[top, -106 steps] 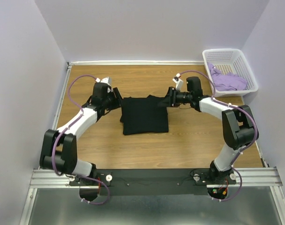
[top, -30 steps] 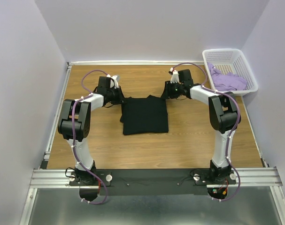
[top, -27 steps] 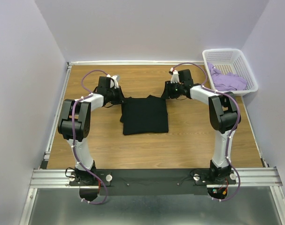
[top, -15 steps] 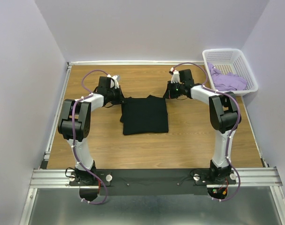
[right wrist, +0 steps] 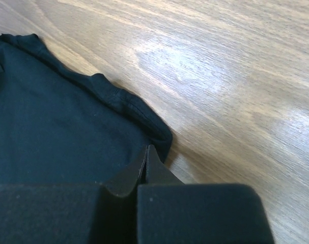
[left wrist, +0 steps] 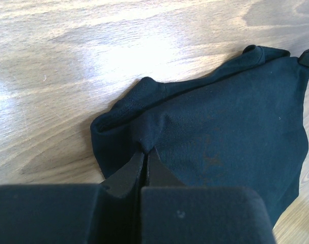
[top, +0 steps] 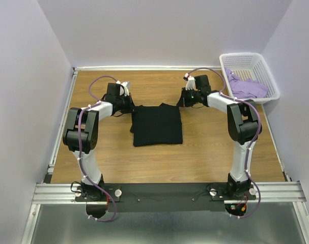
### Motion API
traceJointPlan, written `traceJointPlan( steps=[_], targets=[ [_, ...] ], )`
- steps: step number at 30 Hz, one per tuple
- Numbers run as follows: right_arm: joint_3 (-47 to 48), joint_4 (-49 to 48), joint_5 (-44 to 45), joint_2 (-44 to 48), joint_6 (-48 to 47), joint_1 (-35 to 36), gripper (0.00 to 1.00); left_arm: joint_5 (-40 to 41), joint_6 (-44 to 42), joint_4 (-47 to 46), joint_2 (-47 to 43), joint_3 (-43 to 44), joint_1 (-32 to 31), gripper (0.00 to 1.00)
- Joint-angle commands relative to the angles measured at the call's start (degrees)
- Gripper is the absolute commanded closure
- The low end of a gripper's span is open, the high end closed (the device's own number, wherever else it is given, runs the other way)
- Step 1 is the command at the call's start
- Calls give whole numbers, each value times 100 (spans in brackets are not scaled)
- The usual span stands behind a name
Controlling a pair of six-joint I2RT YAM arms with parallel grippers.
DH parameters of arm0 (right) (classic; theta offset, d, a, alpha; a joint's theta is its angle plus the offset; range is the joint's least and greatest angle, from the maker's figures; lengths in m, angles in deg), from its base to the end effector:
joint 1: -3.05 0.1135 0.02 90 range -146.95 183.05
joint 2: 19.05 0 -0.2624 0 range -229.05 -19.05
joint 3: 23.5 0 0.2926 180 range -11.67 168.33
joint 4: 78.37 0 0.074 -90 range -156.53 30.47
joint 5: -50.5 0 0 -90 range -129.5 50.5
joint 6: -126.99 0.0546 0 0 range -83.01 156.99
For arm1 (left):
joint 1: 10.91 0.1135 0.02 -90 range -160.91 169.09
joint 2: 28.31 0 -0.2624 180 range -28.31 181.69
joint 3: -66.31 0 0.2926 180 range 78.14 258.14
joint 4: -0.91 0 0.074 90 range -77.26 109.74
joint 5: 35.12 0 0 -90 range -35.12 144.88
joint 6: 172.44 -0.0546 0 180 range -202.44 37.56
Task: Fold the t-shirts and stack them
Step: Fold the tshirt
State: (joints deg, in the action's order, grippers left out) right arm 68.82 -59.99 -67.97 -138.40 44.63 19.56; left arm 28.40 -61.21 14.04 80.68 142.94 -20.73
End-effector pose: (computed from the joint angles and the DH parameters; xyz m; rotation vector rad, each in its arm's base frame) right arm 0.4671 0.1656 0.1224 -0.4284 2.3404 0.7901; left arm 0.4281 -0.0988 0.1174 -0.0086 2.4043 -0.8047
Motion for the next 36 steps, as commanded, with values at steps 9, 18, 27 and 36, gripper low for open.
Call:
traceJointPlan(
  steps=[9, 18, 27, 36],
  targets=[
    [-69, 31, -440, 606, -219, -8, 100, -25, 389, -234, -923, -458, -28, 99],
    [90, -13, -537, -61, -298, 1, 99, 415, 1374, -1149, -880, -1496, 138, 100],
    [248, -39, -467, -256, -316, -8, 91, 819, 1665, -1317, -765, -1637, 235, 100],
    [108, -39, -142, 359, -9, 54, 41, 1556, 1515, -677, -1397, -1567, 235, 85]
  ],
)
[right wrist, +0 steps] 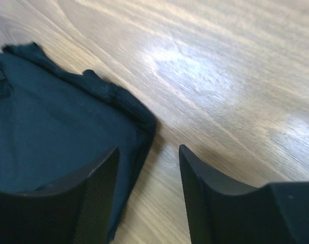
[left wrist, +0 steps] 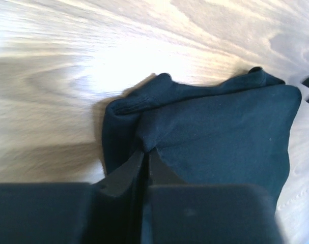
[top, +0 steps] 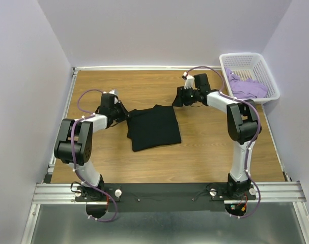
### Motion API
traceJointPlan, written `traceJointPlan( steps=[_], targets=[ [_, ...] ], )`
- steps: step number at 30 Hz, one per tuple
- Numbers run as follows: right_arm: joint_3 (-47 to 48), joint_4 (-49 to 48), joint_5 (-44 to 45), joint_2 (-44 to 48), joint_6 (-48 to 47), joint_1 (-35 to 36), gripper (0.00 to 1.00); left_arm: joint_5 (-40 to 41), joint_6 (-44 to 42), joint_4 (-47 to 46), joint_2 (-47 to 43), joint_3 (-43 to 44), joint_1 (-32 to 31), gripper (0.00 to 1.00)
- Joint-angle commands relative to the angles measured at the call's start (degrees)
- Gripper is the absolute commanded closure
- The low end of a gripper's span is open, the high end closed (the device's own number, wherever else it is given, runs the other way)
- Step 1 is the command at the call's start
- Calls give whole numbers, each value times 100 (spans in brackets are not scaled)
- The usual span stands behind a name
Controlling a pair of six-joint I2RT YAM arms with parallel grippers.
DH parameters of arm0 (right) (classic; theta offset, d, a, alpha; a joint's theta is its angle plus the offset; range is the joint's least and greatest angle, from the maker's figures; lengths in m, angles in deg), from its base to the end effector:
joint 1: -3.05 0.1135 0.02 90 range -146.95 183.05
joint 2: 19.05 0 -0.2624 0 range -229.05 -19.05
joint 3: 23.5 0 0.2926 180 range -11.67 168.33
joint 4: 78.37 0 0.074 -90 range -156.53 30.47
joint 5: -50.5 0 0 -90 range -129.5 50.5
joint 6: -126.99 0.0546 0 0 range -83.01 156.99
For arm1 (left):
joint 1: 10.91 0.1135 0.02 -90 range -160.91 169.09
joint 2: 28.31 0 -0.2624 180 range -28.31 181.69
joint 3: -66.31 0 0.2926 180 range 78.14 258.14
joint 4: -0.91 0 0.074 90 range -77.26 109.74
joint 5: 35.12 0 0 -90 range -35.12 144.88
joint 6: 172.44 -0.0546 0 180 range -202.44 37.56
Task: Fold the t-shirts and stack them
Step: Fold the tshirt, then neatly place the folded tshirt to the corner
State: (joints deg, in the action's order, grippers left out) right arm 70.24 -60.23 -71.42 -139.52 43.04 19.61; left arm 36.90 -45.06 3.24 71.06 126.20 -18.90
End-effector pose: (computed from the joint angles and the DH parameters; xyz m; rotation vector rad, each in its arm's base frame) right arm 0.4707 0.1701 0.1232 -0.4918 2.3074 0.8479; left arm 0.3764 -0.0698 0.1024 -0.4396 2.3383 -0.7558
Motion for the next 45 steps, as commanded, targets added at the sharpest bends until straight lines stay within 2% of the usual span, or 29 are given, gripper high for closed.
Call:
traceJointPlan(
  steps=[1, 2, 5, 8, 10, 14, 15, 18, 21, 26, 28, 31, 35, 38, 45],
  targets=[
    [-87, -15, 204, 541, 195, 49, 40, 804, -117, 500, -523, 151, 43, 79],
    [-140, -24, 230, 620, 239, 58, 39, 909, -118, 606, -742, 169, 43, 62],
    [-377, -15, 178, 971, 415, 93, 39, 1269, -144, 923, -1286, 134, 34, 39],
    [-693, -7, 64, 1297, 591, 163, 39, 1604, -74, 1274, -1822, 38, -53, 38],
    [-991, -7, -7, 1552, 696, 216, 39, 1736, -65, 1415, -2052, -59, -342, 39],
    [-1483, -15, -86, 1868, 881, 357, 39, 1754, -39, 1425, -2203, -121, -1019, 49],
    [-1589, -24, -95, 1904, 881, 418, 39, 1702, -56, 1381, -2072, -112, -1099, 56],
    [-1932, -33, -121, 2009, 916, 515, 39, 1578, -74, 1205, -1598, 28, -1179, 64],
    [-2222, -68, -86, 2106, 907, 559, 39, 1936, -74, 1178, -1035, 283, -1144, 72],
    [-2530, -86, 72, 2273, 916, 559, 39, 2035, 41, 1362, -139, 450, -810, 75],
    [-2618, -77, 116, 2317, 916, 559, 39, 2263, 84, 1669, -67, 494, -757, 74],
    [-2715, -68, 239, 2431, 951, 559, 39, 2667, 172, 2135, -356, 565, -739, 69],
    [-2785, -42, 335, 2641, 1030, 568, 38, 2949, 129, 2443, -1373, 355, -757, 37],
    [-2838, 11, 353, 2834, 1083, 612, 38, 3046, 111, 2716, -1893, 135, -862, 22],
    [-3057, 353, 485, 3440, 1110, 673, 37, 2651, 207, 3120, -2501, -621, -985, 21]
  ],
)
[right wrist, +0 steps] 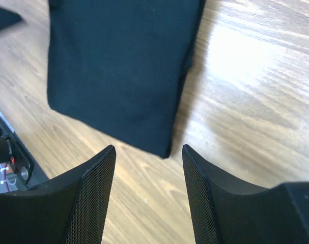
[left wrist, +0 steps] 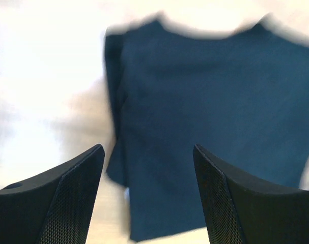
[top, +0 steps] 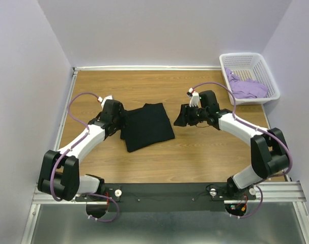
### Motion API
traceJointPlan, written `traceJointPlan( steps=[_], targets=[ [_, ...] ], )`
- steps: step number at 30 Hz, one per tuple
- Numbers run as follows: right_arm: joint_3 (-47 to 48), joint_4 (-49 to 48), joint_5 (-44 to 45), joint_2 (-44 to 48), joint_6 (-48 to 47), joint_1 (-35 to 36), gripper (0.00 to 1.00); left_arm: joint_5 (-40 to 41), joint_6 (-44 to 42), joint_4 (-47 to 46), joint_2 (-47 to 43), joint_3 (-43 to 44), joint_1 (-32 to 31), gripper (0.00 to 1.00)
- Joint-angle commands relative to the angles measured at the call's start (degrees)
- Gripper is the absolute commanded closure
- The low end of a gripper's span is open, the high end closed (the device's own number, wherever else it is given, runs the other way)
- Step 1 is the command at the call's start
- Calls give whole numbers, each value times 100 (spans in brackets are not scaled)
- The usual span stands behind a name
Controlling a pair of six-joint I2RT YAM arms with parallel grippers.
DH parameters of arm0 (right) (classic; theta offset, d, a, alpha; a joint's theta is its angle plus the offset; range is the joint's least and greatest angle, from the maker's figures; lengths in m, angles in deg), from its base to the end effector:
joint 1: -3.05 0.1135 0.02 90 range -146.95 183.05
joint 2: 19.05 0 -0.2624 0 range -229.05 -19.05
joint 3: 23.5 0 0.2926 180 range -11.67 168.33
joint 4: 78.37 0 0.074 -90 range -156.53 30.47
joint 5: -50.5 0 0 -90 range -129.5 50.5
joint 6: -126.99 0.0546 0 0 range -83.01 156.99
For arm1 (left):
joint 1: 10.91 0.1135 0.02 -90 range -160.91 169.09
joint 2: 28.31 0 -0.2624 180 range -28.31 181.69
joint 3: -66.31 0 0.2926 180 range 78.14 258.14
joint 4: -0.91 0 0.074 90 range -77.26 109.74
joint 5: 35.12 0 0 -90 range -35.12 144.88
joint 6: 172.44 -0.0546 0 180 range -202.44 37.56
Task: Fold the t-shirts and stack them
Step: Neatly place the folded tshirt to the corner
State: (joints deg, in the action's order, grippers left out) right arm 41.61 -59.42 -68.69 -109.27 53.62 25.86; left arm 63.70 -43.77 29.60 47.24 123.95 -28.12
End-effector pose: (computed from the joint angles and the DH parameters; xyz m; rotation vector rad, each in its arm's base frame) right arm 0.3339 0.1693 0.1671 -0.3926 2.3746 0.9286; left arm 0.3090 -0.0869 0.1846 -0.5168 2.3337 -0.2827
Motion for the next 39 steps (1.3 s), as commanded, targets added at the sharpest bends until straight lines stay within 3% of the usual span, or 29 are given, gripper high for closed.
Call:
traceJointPlan(
  steps=[1, 5, 13, 20, 24, 28, 32, 35, 39],
  targets=[
    [-238, 290, 229, 487, 52, 48, 37, -151, 157, 485, -154, -544, -89, 21],
    [-432, 378, 256, 803, 87, 48, 36, -275, 193, 353, -102, -678, -124, 23],
    [-625, 501, 282, 1085, 69, 48, 35, -609, 114, 63, 812, -335, -124, 30],
    [-661, 537, 344, 1103, -45, 48, 35, -118, -18, 282, 1620, 208, -72, 72],
    [-687, 554, 344, 1050, -115, 48, 35, 199, -456, 423, 2006, 797, 724, 96],
    [-757, 563, 423, 1041, -168, 48, 35, 1144, -975, 685, 2516, 1807, 1386, 96],
    [-792, 580, 432, 945, -194, 48, 35, 1499, -1634, 766, 3246, 3281, 1721, 86],
    [-731, 633, 309, 996, -186, 48, 34, 1746, -1942, 757, 3868, 4178, 2089, 65],
    [-678, 852, 309, 1181, -229, 48, 34, 1457, -1785, 1108, 4082, 4999, 2494, 39]
  ],
)
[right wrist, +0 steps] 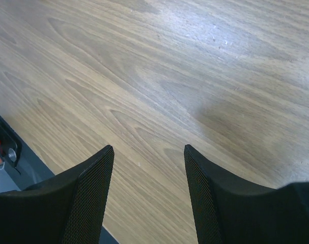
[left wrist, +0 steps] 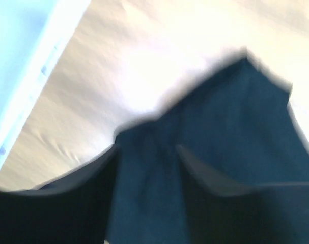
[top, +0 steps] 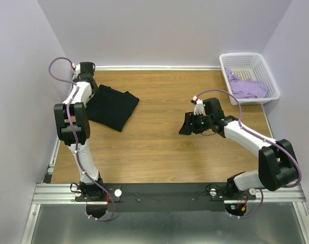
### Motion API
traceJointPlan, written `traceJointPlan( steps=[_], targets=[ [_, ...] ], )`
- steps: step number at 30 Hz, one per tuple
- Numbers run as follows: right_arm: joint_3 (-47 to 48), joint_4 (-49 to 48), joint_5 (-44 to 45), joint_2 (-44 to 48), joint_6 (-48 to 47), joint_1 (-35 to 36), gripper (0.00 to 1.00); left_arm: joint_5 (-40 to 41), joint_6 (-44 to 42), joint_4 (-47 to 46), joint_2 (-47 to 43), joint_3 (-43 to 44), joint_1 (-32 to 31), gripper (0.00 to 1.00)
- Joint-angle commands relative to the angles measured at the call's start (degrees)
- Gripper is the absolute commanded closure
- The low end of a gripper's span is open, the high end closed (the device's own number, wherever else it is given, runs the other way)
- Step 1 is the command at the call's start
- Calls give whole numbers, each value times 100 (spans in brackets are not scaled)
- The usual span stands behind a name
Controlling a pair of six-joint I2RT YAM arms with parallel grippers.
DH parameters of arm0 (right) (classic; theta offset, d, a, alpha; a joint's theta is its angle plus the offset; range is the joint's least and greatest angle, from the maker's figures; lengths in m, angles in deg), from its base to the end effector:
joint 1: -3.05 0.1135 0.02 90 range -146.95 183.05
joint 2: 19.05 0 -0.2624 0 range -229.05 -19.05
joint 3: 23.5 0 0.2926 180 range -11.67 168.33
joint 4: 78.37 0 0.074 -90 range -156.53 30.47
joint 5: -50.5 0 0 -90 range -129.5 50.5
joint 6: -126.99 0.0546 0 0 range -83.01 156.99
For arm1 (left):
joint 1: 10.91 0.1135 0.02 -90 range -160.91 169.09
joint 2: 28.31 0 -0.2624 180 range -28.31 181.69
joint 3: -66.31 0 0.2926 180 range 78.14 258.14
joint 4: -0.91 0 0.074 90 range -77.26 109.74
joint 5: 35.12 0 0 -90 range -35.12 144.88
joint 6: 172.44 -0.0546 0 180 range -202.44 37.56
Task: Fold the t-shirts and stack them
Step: Neatly place the folded tshirt to the corner
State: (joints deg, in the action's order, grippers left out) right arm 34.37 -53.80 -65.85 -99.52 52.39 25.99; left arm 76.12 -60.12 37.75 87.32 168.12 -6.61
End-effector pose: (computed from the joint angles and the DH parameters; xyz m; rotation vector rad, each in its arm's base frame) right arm 0.2947 0.1510 0.1697 -0.3852 2.4276 0.8564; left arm 0.4939 0.0570 0.1836 -0.7070 2.2916 0.3092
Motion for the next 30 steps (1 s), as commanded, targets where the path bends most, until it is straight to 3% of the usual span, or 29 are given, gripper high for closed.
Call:
traceJointPlan(
  steps=[1, 4, 10, 11, 15, 20, 26, 30],
  targets=[
    [37, 326, 42, 250, -125, 35, 34, 84, -80, 267, -31, 574, 387, 35],
    [1, 362, 112, 356, -142, 35, 34, -470, 236, -74, -768, -66, 458, 30],
    [37, 362, -46, 496, -54, 27, 34, -2357, 1220, -1452, -2693, -2701, 712, 30],
    [28, 362, -37, 584, -72, 35, 34, -2491, 1335, -1638, -2913, -3374, 739, 31],
    [19, 362, 24, 751, -90, 35, 34, -2887, 1695, -2281, -3800, -4618, 766, 33],
    [1, 362, 51, 901, -54, 44, 28, -3266, 2275, -2922, -4040, -5656, 757, 30],
    [-60, 379, 305, 1208, -54, 35, 18, -3301, 2548, -3616, -3777, -6035, 748, 30],
    [-104, 379, 358, 1279, -63, 35, 17, -3512, 2820, -4205, -3347, -6079, 757, 29]
  ],
)
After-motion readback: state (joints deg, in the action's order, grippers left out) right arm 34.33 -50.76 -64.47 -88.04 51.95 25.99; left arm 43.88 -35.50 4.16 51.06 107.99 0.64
